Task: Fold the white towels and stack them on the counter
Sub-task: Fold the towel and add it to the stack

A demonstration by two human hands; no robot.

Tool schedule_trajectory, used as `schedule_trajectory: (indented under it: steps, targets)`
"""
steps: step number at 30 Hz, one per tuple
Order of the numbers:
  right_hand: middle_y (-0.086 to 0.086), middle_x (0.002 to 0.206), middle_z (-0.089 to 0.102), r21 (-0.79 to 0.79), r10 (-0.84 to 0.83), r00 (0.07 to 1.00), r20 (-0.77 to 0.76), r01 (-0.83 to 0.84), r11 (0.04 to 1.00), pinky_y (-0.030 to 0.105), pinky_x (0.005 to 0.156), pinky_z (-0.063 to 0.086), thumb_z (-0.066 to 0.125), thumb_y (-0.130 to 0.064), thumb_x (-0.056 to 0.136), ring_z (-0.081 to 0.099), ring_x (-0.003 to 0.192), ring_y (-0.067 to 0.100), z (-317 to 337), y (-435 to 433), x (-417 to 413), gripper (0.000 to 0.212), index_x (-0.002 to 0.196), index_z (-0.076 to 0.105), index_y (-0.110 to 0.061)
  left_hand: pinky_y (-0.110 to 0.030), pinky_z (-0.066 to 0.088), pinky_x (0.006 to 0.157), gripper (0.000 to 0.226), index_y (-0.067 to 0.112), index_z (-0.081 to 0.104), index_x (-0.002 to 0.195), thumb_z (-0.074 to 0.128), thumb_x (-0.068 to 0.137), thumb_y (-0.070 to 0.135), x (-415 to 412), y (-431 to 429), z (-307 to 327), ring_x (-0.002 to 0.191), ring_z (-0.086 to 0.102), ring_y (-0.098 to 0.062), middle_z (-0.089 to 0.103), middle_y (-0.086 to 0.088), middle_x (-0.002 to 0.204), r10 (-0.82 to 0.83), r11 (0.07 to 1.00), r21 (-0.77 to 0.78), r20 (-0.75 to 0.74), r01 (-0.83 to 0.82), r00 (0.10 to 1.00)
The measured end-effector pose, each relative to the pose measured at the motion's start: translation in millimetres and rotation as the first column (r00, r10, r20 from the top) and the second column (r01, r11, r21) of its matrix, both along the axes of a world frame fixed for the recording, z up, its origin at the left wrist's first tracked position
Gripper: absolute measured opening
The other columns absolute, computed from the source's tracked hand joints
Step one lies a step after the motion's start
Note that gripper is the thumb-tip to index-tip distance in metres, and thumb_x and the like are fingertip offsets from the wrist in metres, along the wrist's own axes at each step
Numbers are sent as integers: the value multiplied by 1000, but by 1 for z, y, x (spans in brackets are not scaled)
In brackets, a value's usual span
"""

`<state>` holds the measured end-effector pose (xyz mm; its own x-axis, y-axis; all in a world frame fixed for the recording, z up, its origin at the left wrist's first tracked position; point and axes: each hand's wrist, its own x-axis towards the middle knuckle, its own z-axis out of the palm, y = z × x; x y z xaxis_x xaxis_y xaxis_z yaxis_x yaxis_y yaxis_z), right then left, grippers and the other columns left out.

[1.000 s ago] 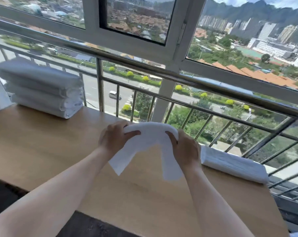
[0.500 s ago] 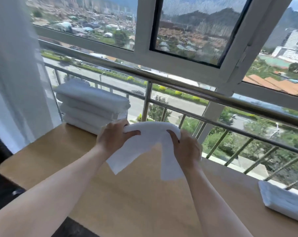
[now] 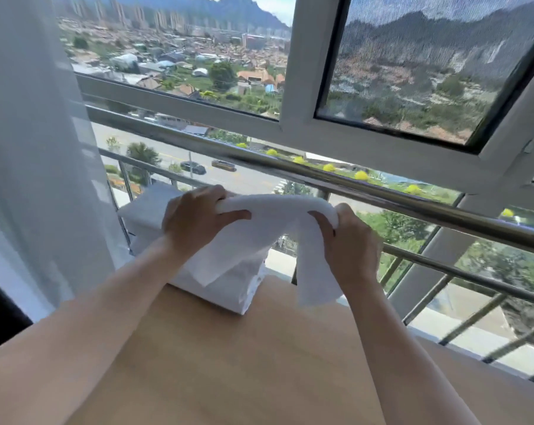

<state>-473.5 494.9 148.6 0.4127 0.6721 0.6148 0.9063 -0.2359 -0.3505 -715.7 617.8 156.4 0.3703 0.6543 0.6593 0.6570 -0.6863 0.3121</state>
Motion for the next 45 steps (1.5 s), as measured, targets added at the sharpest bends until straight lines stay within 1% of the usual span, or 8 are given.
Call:
schedule_trajectory:
  steps: [6,10,14,22,27,32,40,45]
  targets:
    - [-8,56,45,75,-74,992,107,66,995,27,53,25,17,-76,90,62,56,31,22,46,-35,69,91,54,-18,-37,44,62,51,25,47,68,72,70,70,-28,75,20,70,62,-31,47,8,66,-94,995,-6,42,95,995]
    - [3,60,60,63,-123,974,190,113,992,31,54,32,25,-72,92,62,53,33,25,71,-68,63,87,53,-16,-42,52,71,66,21,59,73,53,63,85,-53,129,17,78,67,-33,65,1,77,-155,988,9,31,155,987]
    - [1,59,57,50,-160,969,189,153,987,33,58,32,29,-71,93,63,58,33,30,101,-100,50,81,39,-24,-34,42,64,64,25,61,74,55,65,88,-78,176,16,73,67,-28,66,5,76,-197,977,90,31,194,980]
    - [-12,56,39,75,-211,970,124,203,976,47,72,49,22,-83,85,61,63,36,41,157,-134,62,78,40,-24,-38,48,65,38,21,72,85,83,69,55,-101,242,21,81,66,-33,70,0,86,-201,978,75,69,196,977]
    - [-12,51,35,87,-141,971,195,126,988,30,53,31,31,-78,88,57,52,33,33,188,-121,59,75,44,-21,-38,47,63,33,17,73,92,83,76,44,-112,279,4,77,66,-37,67,-4,88,-175,982,71,-1,175,985]
    - [-2,58,59,-7,-79,938,338,86,996,29,53,30,46,-74,85,62,56,31,28,211,-92,58,74,53,-18,-44,51,68,28,15,71,101,81,82,32,-109,305,7,85,65,-41,66,-9,101,-153,988,-5,23,153,988]
    - [2,75,64,159,-118,891,438,53,986,29,53,41,60,-57,87,62,60,28,4,222,-76,42,93,72,-18,-43,50,78,21,14,72,96,78,77,7,-116,303,-4,90,64,-35,70,-5,96,-201,961,190,-21,201,979]
    - [-1,72,70,-48,9,987,161,-2,999,30,52,45,49,-70,82,67,64,26,-76,183,-109,55,83,76,-22,-38,50,69,29,15,75,94,91,71,25,-147,284,-69,79,67,-33,73,-5,84,-285,943,-228,-175,242,943]
